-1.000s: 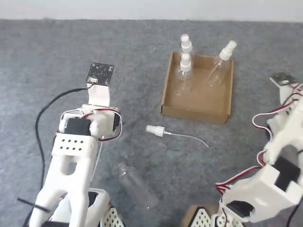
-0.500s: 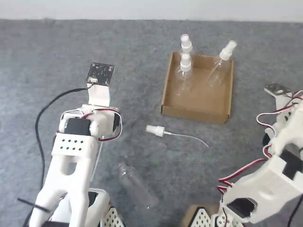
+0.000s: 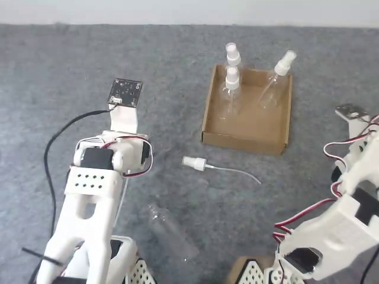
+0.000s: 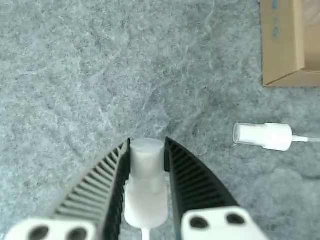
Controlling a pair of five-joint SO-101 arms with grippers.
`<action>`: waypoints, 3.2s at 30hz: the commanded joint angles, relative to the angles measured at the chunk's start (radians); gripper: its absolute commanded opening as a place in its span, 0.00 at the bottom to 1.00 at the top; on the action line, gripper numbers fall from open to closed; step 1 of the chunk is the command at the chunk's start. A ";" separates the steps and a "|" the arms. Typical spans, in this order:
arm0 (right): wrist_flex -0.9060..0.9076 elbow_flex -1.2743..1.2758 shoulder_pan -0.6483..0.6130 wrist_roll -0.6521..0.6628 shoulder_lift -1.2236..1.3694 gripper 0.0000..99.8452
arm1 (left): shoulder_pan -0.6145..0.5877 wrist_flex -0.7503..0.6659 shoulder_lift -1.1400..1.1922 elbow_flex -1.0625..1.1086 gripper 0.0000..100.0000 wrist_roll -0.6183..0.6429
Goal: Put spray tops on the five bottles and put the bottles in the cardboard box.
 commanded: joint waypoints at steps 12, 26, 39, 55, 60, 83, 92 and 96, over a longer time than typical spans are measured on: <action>-0.024 -0.002 0.012 0.043 0.005 0.14 | -0.006 -0.026 -0.041 -0.005 0.03 0.005; 0.113 -0.066 -0.249 -0.299 -0.429 0.01 | -0.009 0.117 -0.051 -0.285 0.03 0.011; -0.133 0.292 -1.070 -0.704 -0.914 0.01 | -0.186 0.301 -0.083 -0.634 0.03 0.009; -0.476 0.618 -1.575 -0.824 -0.924 0.01 | -0.178 0.140 -0.390 -0.645 0.03 0.173; -0.561 0.644 -1.592 -0.850 -0.928 0.01 | -0.178 0.034 -0.384 -0.633 0.03 0.292; -1.047 1.091 -1.590 -0.970 -1.224 0.01 | -0.064 -0.112 -0.387 -0.390 0.03 0.411; -1.041 1.134 -1.592 -0.968 -1.290 0.01 | -0.035 -0.140 -0.388 -0.363 0.03 0.416; -1.041 1.138 -1.592 -0.968 -1.290 0.01 | 0.002 -0.157 -0.388 -0.364 0.03 0.416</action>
